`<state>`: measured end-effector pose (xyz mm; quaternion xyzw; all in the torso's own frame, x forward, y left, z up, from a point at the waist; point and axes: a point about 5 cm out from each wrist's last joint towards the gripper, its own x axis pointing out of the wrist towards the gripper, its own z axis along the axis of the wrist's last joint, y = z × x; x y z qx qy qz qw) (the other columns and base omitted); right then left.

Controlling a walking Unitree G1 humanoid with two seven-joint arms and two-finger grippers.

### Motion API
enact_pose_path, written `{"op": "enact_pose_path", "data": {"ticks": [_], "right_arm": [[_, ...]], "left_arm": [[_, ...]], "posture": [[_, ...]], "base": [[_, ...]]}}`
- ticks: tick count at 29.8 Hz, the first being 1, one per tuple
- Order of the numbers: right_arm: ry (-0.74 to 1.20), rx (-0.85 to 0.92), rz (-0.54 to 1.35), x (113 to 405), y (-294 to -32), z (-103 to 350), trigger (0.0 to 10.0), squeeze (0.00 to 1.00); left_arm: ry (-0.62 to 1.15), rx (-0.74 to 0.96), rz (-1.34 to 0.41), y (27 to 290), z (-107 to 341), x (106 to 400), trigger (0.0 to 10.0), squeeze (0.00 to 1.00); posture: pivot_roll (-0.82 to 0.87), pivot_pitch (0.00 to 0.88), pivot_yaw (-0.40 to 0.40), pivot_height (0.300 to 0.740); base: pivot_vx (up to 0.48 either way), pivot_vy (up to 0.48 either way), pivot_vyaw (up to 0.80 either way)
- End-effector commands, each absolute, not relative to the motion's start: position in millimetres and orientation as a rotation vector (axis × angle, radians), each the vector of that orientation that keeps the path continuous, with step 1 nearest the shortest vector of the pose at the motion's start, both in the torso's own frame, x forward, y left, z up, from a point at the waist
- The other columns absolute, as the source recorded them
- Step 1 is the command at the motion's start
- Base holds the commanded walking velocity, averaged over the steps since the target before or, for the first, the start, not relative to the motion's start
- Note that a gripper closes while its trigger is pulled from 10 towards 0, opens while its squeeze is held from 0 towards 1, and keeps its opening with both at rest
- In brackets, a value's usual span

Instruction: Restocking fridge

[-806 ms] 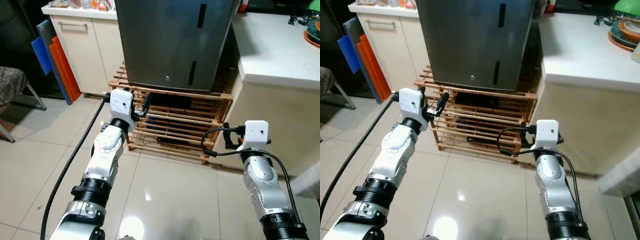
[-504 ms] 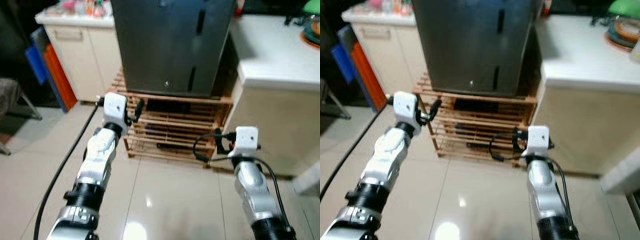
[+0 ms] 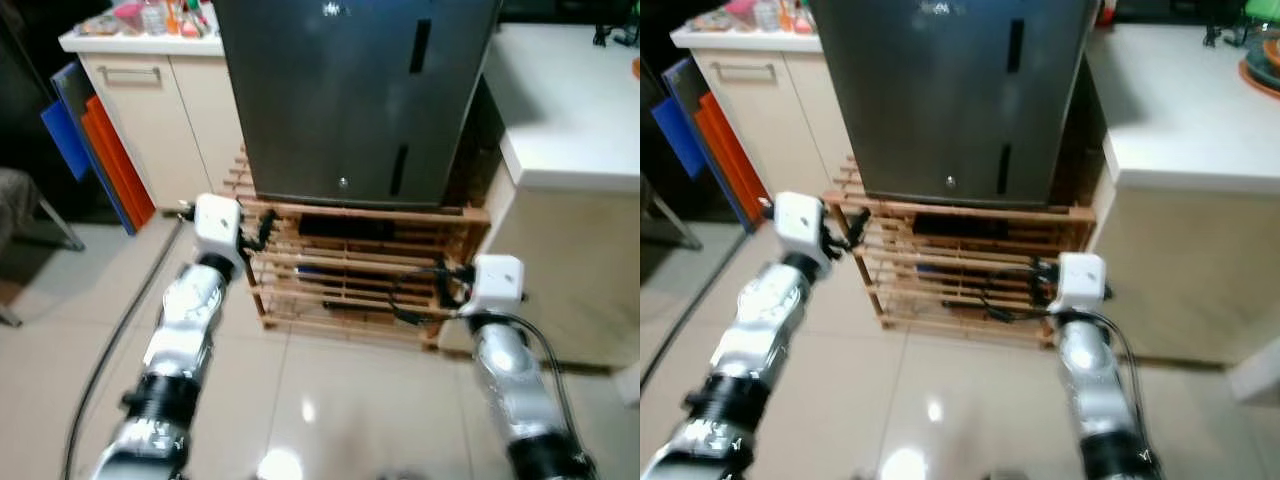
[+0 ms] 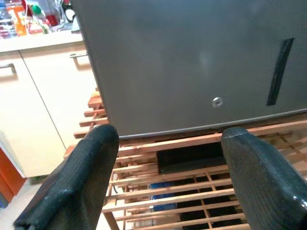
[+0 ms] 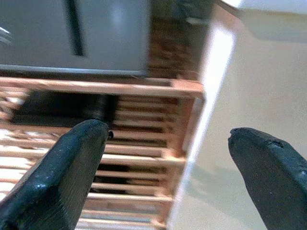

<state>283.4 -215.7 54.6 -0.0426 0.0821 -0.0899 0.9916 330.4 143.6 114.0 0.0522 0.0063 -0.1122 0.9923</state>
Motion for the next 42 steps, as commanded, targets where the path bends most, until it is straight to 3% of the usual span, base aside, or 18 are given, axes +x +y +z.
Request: {"op": "enact_pose_path", "data": {"ticks": [1, 10, 13, 18, 28, 42], "right_arm": [[0.148, -0.062, -0.146, 287, -202, 56, 10.0, 0.0], [0.137, -0.066, -0.123, 293, -199, 58, 10.0, 0.0], [0.115, -0.094, -0.109, 296, -198, 62, 10.0, 0.0], [0.104, -0.101, -0.089, 296, -196, 65, 10.0, 0.0], [0.121, -0.077, -0.129, 291, -200, 57, 10.0, 0.0], [0.128, -0.08, -0.142, 290, -203, 56, 10.0, 0.0]], "left_arm": [[0.033, 0.108, -0.169, 163, 114, 333, 10.0, 0.0], [0.029, 0.096, -0.148, 161, 117, 341, 10.0, 0.0], [-0.013, 0.223, -0.151, 154, 119, 343, 10.0, 0.0], [-0.029, 0.101, -0.23, 137, 124, 346, 10.0, 0.0], [0.006, 0.143, -0.195, 144, 120, 350, 10.0, 0.0], [0.015, 0.143, -0.193, 143, 120, 354, 10.0, 0.0]], "posture": [[-0.05, 0.0, 0.028, 0.74], [-0.06, 0.0, 0.01, 0.74], [-0.08, 0.0, 0.009, 0.74], [-0.09, 0.0, 0.006, 0.74], [-0.1, 0.0, 0.037, 0.74], [-0.1, 0.0, 0.029, 0.74]], "base": [[0.0, 0.48, -0.8], [0.0, 0.48, -0.8], [0.0, 0.48, 0.0], [0.0, 0.096, 0.0], [0.415, 0.073, 0.0], [0.0, 0.448, -0.04]]}}
